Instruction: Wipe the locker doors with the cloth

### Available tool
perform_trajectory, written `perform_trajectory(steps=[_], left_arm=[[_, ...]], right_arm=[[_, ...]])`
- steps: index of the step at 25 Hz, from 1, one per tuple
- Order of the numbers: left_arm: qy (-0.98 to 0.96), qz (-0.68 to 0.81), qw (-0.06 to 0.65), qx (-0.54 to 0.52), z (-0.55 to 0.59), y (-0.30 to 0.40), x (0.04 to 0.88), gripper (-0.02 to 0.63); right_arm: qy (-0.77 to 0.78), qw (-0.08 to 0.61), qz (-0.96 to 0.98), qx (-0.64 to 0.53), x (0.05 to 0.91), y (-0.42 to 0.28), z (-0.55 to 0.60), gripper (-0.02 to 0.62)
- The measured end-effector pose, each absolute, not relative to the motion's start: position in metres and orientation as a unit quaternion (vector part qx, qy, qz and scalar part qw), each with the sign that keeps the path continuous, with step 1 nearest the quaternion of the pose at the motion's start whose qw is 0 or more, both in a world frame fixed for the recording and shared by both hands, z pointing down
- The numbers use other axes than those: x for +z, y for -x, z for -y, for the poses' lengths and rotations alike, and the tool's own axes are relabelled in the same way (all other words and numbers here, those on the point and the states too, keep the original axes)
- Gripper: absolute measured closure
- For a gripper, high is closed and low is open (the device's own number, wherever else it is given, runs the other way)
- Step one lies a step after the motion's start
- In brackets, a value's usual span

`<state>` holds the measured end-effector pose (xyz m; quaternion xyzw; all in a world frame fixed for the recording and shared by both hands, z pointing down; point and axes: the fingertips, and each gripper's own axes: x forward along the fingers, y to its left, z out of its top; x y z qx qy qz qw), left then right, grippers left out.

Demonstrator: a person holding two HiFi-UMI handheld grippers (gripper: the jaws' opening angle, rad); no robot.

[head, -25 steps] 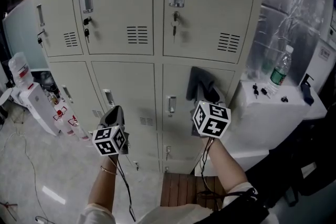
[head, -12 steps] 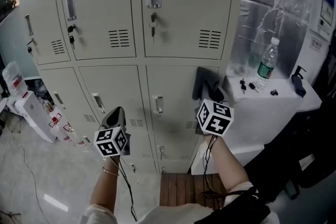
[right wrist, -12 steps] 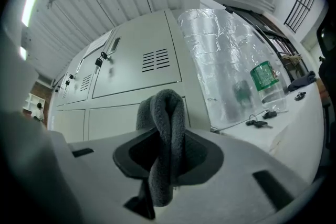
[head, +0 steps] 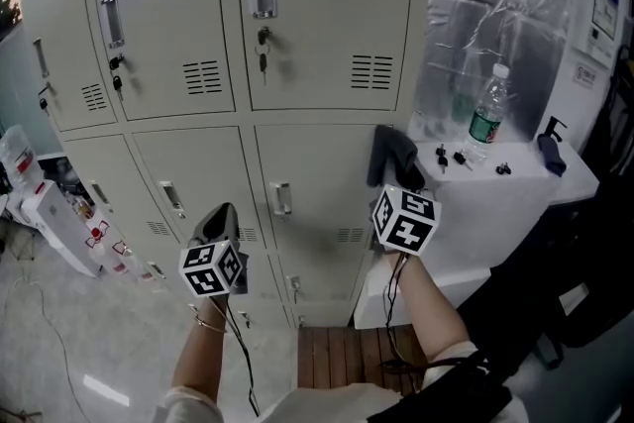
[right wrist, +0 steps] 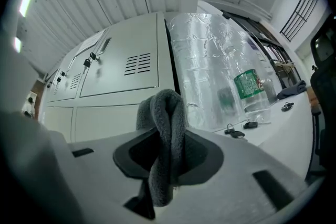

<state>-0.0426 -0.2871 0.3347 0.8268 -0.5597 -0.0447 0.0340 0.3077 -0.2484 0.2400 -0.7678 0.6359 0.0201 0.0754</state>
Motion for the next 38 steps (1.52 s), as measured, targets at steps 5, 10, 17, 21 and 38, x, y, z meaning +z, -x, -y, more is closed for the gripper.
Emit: perform_trajectory(steps=[5, 10, 17, 21, 38], left_arm=[[-0.827, 0.559, 0.036, -0.043, 0.286, 0.037, 0.336, 0.595], [-0.823, 0.566, 0.037, -0.038, 0.290, 0.062, 0.339, 0.595], [-0.805, 0.591, 0.041, -0.035, 0.281, 0.076, 0.346, 0.595], [-0.790, 0.610, 0.044, -0.032, 0.276, 0.105, 0.352, 0.595], [-0.710, 0.703, 0.044, -0.026, 0.251, 0.285, 0.373, 0.595]], right_arm=[[0.766, 0.079, -0.637, 0.018, 0.240, -0.313, 0.246, 0.511], [0.758, 0.089, -0.646, 0.015, 0.238, -0.287, 0.245, 0.511], [0.717, 0.102, -0.689, 0.019, 0.237, -0.249, 0.236, 0.511], [0.678, 0.104, -0.727, 0.017, 0.239, -0.194, 0.243, 0.512], [0.535, 0.060, -0.842, -0.027, 0.316, 0.083, 0.300, 0.512]])
